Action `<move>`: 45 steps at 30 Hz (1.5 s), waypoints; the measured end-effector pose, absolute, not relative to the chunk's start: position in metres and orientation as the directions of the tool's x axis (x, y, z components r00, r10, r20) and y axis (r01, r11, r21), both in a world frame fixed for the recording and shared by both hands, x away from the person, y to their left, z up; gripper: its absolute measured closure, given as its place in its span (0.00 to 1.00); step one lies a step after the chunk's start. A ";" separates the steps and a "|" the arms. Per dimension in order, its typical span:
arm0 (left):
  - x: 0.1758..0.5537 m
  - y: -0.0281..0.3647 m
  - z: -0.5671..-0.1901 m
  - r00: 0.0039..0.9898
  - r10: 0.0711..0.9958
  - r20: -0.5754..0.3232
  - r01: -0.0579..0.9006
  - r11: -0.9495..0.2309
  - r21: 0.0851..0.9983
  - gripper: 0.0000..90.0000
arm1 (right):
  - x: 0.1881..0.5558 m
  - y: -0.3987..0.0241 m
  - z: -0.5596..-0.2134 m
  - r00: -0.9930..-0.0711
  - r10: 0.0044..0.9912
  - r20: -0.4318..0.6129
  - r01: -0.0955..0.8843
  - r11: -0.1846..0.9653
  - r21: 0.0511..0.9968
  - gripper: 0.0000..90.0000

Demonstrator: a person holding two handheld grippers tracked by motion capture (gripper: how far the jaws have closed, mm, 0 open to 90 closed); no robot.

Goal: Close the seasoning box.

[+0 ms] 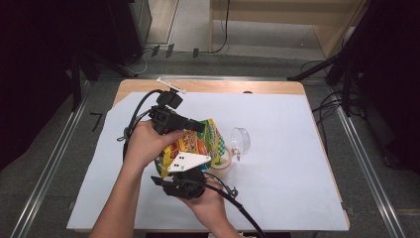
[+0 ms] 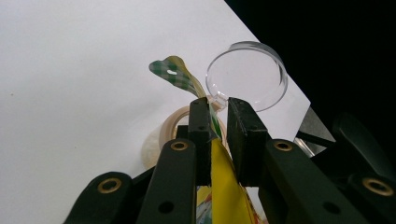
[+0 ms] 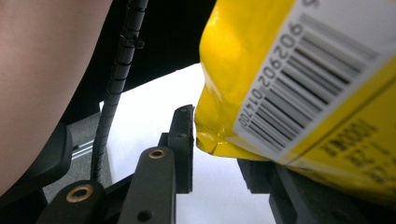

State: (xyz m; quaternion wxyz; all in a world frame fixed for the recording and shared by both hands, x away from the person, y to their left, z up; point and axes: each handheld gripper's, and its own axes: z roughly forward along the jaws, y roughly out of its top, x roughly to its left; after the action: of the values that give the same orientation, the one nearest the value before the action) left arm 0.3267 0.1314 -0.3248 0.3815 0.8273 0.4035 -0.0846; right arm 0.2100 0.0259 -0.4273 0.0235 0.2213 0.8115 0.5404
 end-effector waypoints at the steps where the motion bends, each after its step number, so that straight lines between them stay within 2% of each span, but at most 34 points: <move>1: 0.327 0.131 -0.325 0.661 0.601 -0.448 0.731 -0.383 0.565 0.89 | 0.210 0.026 -0.427 -0.901 0.386 0.198 0.332 0.319 0.887 0.78; 18: 0.326 0.134 -0.324 0.650 0.611 -0.451 0.740 -0.374 0.560 0.89 | 0.209 0.026 -0.425 -0.905 0.386 0.179 0.317 0.330 0.889 0.79; 27: 0.326 0.135 -0.323 0.649 0.610 -0.455 0.740 -0.369 0.562 0.89 | 0.208 0.028 -0.424 -0.904 0.380 0.198 0.331 0.324 0.886 0.76; 30: 0.327 0.136 -0.324 0.651 0.609 -0.454 0.739 -0.371 0.562 0.89 | 0.208 0.028 -0.423 -0.902 0.391 0.184 0.323 0.326 0.888 0.79; 45: 0.326 0.136 -0.324 0.652 0.606 -0.455 0.737 -0.367 0.567 0.89 | 0.208 0.030 -0.424 -0.892 0.404 0.201 0.342 0.316 0.885 0.80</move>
State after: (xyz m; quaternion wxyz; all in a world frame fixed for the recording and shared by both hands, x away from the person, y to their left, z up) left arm 0.3256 0.1364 -0.3237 0.3869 0.8223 0.4086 -0.0847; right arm 0.2084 0.0303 -0.4240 0.0289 0.2303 0.8106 0.5377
